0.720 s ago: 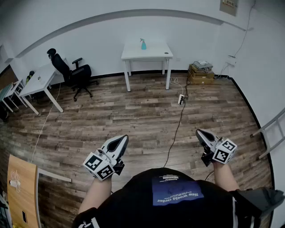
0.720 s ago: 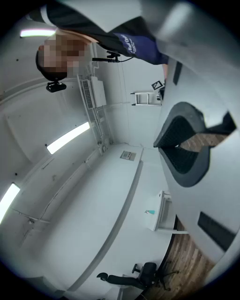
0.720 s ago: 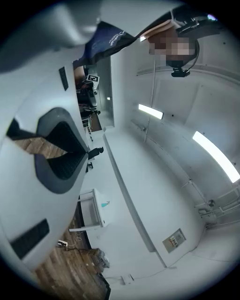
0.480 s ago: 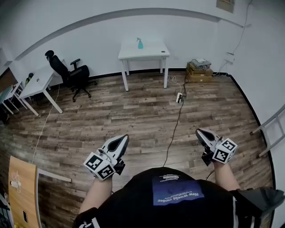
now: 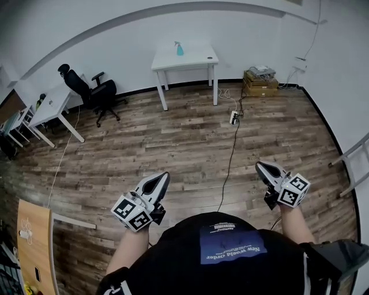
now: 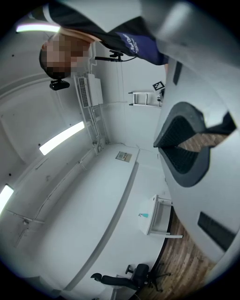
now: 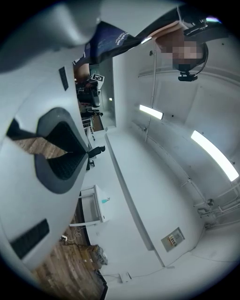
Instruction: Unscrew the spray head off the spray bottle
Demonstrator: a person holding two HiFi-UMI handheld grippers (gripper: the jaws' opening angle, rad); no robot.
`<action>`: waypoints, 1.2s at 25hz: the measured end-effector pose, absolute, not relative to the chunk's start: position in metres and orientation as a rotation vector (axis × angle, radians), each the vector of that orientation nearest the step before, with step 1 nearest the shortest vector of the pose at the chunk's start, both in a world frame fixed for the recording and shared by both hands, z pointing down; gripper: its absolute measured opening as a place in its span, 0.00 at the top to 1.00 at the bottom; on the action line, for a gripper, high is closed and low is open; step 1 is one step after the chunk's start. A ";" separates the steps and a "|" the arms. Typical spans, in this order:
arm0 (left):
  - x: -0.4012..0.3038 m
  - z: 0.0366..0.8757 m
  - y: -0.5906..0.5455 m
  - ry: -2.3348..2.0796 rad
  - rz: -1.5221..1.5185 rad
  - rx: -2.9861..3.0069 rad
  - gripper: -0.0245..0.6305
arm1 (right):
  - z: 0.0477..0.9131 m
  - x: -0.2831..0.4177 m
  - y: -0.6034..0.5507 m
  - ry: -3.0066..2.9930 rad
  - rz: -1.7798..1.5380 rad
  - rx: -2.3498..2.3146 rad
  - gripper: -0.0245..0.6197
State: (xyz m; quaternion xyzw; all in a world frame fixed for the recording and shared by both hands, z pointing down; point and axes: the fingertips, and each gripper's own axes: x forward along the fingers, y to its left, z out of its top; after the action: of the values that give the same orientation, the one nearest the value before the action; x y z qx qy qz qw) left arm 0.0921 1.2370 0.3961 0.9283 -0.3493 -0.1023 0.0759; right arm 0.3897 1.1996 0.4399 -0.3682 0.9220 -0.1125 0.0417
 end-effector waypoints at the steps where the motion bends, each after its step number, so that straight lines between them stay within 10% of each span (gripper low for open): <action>1: 0.093 0.397 1.234 -1.050 -0.303 2.778 0.97 | 0.441 0.391 1.197 2.821 -0.351 -1.126 0.97; 30: -0.105 0.401 1.009 -0.843 -0.332 2.838 0.97 | 0.435 0.187 1.014 2.772 -0.352 -1.325 0.97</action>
State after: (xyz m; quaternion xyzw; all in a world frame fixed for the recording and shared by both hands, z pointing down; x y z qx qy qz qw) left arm -0.1055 1.0087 0.4007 0.9495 -0.2822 -0.1109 0.0810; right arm 0.1872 1.0136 0.4353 -0.4284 0.8960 -0.1139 0.0244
